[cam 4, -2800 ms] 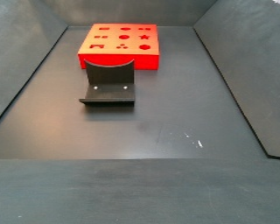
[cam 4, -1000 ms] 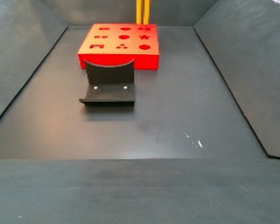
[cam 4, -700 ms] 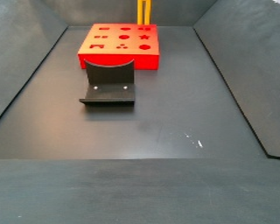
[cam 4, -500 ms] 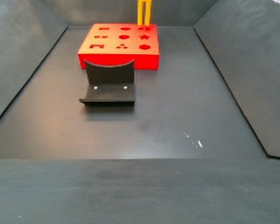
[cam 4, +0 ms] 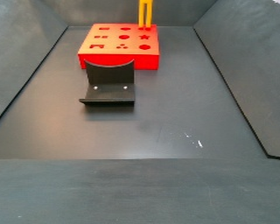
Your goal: Insert the square-circle object.
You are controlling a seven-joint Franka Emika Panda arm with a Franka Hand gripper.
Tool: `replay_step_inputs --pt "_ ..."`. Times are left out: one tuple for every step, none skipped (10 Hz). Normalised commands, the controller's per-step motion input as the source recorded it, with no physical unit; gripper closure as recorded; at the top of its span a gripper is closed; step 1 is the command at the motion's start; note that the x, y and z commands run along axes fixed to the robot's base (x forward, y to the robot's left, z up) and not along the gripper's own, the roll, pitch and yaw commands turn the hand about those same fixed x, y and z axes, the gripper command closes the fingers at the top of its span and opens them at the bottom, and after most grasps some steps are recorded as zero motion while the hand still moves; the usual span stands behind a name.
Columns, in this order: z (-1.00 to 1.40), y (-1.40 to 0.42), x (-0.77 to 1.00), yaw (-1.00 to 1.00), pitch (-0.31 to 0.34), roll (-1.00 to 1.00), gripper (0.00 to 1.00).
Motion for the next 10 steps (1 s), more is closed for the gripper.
replay_step_inputs --pt "-0.19 0.0 0.13 0.05 -0.003 0.21 1.0" --pt "-0.17 0.0 0.15 0.03 0.0 0.19 1.0" --pt "-0.17 -0.08 0.07 0.01 0.0 0.17 1.0" --pt "-0.01 -0.25 0.02 0.03 0.0 0.1 1.0" --pt "0.0 -0.24 0.0 0.04 0.0 0.09 1.0" --pt "0.0 -0.18 -0.03 0.02 -0.016 0.07 1.0" --pt "-0.12 0.0 0.0 0.01 -0.026 0.06 1.0" --pt "-0.12 0.18 0.1 0.02 -0.019 0.01 1.0" --pt "-0.07 0.2 0.13 0.0 -0.009 0.0 1.0" --pt "-0.05 0.12 0.15 0.0 -0.003 0.0 1.0"
